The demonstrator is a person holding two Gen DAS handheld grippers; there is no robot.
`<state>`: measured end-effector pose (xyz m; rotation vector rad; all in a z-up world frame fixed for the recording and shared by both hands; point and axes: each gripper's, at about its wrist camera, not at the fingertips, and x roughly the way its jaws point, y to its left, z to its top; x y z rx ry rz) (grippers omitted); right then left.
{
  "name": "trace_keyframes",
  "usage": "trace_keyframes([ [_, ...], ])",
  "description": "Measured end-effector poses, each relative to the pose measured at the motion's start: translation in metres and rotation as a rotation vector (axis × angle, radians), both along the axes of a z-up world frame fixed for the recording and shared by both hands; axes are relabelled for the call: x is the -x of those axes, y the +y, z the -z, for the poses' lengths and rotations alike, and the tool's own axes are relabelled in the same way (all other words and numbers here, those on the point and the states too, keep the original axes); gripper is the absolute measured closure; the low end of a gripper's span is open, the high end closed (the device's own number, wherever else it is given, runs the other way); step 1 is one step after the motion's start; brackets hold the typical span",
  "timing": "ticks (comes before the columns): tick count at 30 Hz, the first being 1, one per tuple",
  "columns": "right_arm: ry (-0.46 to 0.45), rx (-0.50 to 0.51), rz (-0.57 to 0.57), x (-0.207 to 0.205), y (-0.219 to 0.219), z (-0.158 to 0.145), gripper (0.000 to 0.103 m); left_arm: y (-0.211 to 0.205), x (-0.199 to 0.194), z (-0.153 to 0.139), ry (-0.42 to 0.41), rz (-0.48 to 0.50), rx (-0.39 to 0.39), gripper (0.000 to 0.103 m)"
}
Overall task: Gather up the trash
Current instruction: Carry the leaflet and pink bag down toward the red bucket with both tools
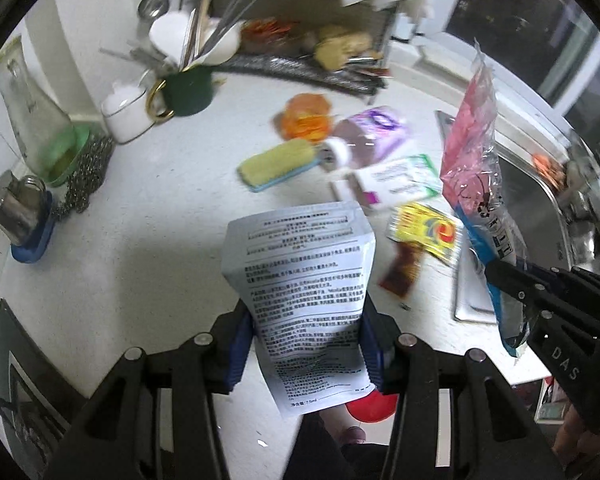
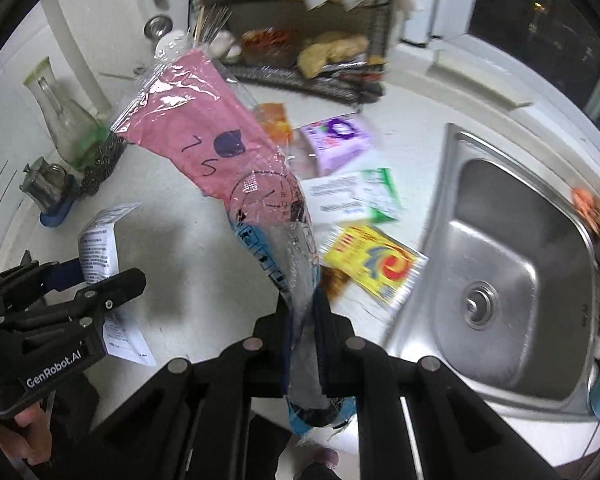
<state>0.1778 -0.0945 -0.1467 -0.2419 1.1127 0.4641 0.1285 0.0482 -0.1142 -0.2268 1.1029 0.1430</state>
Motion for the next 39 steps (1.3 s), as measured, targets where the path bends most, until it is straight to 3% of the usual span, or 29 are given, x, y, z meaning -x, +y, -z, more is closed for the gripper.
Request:
trace_keyframes([
  [12, -0.059, -0.041, 0.04, 0.076, -0.11, -0.033, 0.094, -0.118, 0.081, -0.035, -0.092, 0.063, -0.051, 0.058],
  [23, -0.051, -0.06, 0.103, 0.142, -0.194, -0.037, 0.094, -0.207, 0.141, -0.04, -0.085, 0.137, -0.042, 0.058],
  [30, -0.023, -0.07, 0.161, 0.162, -0.217, -0.028, 0.094, -0.231, 0.146, -0.011, -0.03, 0.205, -0.023, 0.058],
  [39, 0.08, -0.036, 0.265, 0.174, -0.233, 0.021, 0.094, -0.244, 0.139, 0.058, 0.087, 0.283, -0.001, 0.058],
])
